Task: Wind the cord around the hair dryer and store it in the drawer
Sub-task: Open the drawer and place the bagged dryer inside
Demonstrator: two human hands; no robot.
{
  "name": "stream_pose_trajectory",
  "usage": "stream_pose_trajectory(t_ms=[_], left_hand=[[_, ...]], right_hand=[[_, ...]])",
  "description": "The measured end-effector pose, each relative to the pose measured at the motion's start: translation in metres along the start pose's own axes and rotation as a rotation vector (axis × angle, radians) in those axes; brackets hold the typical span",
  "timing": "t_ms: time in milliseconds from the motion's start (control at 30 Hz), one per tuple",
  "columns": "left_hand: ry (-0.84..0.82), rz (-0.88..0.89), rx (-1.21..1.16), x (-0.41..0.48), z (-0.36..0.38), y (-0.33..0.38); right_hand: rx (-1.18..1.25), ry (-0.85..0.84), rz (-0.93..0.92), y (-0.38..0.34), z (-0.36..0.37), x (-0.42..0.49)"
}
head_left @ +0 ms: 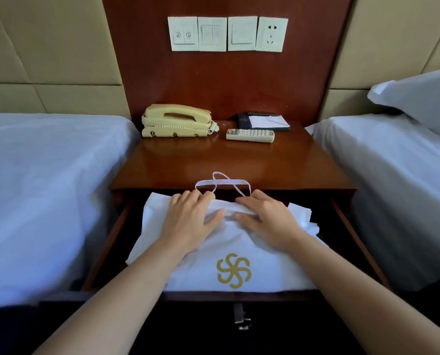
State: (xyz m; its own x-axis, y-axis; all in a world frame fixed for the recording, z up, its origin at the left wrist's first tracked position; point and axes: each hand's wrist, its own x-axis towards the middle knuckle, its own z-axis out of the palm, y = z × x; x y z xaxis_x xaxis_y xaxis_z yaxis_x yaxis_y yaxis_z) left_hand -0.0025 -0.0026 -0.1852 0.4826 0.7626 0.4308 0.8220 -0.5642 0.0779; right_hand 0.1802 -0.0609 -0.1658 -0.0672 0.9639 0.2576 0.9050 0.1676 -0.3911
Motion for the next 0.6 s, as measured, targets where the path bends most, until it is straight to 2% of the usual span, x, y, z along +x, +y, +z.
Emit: stream_pose_trajectory(t_ms=[233, 367, 467, 600], left_hand=[[-0.329, -0.101, -0.080, -0.004, -0.001, 0.008], [-0.486, -0.177, -0.136, 0.006, 0.009, 0.004], [-0.543, -0.263, -0.118, 0.012, 0.017, -0.003], [-0.525, -0.397, -0.060, 0.020, 0.023, -0.008]], right_hand=[[0.060, -0.308, 0.240, 0.005, -0.006, 0.001], [0.157, -0.400, 0.381, 0.015, -0.001, 0.018], [0.208, -0.328, 0.475, 0.022, 0.004, 0.025], [0.031, -0.190, 0.514, 0.022, 0.006, 0.030]])
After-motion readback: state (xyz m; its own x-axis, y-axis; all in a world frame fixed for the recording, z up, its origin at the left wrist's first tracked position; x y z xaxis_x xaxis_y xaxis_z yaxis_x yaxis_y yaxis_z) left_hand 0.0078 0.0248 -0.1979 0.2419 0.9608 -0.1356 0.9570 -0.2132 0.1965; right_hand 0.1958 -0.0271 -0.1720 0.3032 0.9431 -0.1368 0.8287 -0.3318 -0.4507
